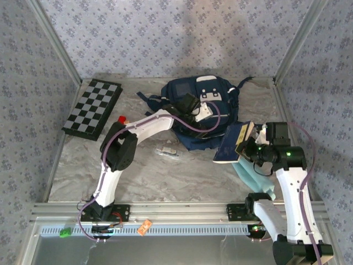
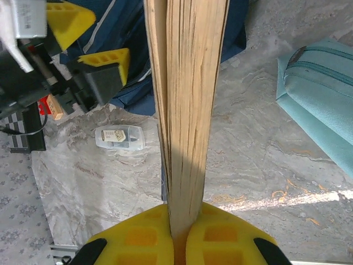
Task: Pack the student bag
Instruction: Open the student bag at the top-center of the table.
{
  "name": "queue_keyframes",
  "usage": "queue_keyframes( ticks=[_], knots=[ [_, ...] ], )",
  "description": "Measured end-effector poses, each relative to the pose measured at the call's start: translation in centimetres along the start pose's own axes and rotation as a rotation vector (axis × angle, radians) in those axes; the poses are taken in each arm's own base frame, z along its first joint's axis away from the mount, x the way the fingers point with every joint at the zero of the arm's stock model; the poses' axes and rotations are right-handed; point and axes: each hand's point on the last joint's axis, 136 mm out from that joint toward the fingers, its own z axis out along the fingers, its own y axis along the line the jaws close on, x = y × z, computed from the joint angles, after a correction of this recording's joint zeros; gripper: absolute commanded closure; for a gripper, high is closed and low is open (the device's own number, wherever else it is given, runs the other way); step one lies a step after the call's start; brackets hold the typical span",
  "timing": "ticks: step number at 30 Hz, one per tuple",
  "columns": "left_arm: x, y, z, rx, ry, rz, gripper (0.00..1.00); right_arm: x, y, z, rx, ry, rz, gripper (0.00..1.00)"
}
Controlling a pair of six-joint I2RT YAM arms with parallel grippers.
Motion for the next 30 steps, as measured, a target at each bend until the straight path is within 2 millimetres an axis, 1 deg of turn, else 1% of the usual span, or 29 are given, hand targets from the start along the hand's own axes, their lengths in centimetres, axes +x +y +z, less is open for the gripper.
queue_keyframes(
  ticks=[3, 5, 7, 10, 13, 17, 18, 20, 23, 26, 30],
  knots=[
    [-0.1, 0.6, 1.3, -0.027, 0.022, 0.019, 0.25, 0.1, 0.0, 0.1, -0.010, 0.008, 0.008, 1.00],
    [-0.3, 1.0, 2.0, -0.045, 0.034, 0.031, 0.36, 0.2, 0.0, 0.3, -0.018, 0.018, 0.010, 1.00],
    [-0.2, 1.4, 2.5, -0.060, 0.043, 0.041, 0.54, 0.2, 0.0, 0.4, -0.022, 0.026, 0.012, 1.00],
    [-0.1, 1.0, 2.6, -0.063, 0.054, 0.053, 0.71, 0.2, 0.0, 0.5, -0.023, 0.026, 0.012, 1.00],
    [-0.1, 0.7, 2.6, -0.065, 0.057, 0.059, 0.85, 0.1, -0.1, 0.5, -0.021, 0.025, 0.012, 1.00],
    [-0.4, 1.1, 2.2, -0.084, 0.052, 0.039, 1.00, 0.1, -0.1, 0.5, -0.018, 0.028, 0.012, 1.00],
    [-0.5, 1.3, 1.9, -0.096, 0.052, 0.029, 1.00, 0.1, -0.1, 0.5, -0.018, 0.028, 0.011, 1.00],
    [-0.7, 2.1, 1.1, -0.122, 0.048, -0.008, 1.00, 0.1, -0.1, 0.5, -0.018, 0.028, 0.008, 1.00],
    [-1.2, 3.9, -1.1, -0.152, 0.027, -0.084, 1.00, 0.2, 0.1, 0.6, -0.028, 0.039, -0.003, 1.00],
    [-2.1, 6.4, -4.4, -0.203, -0.023, -0.159, 1.00, 0.1, 0.3, 0.7, -0.036, 0.051, -0.017, 1.00],
    [-3.8, 9.4, -9.8, -0.293, -0.111, -0.243, 1.00, 0.1, 0.8, 1.0, -0.053, 0.074, -0.031, 1.00]
  ],
)
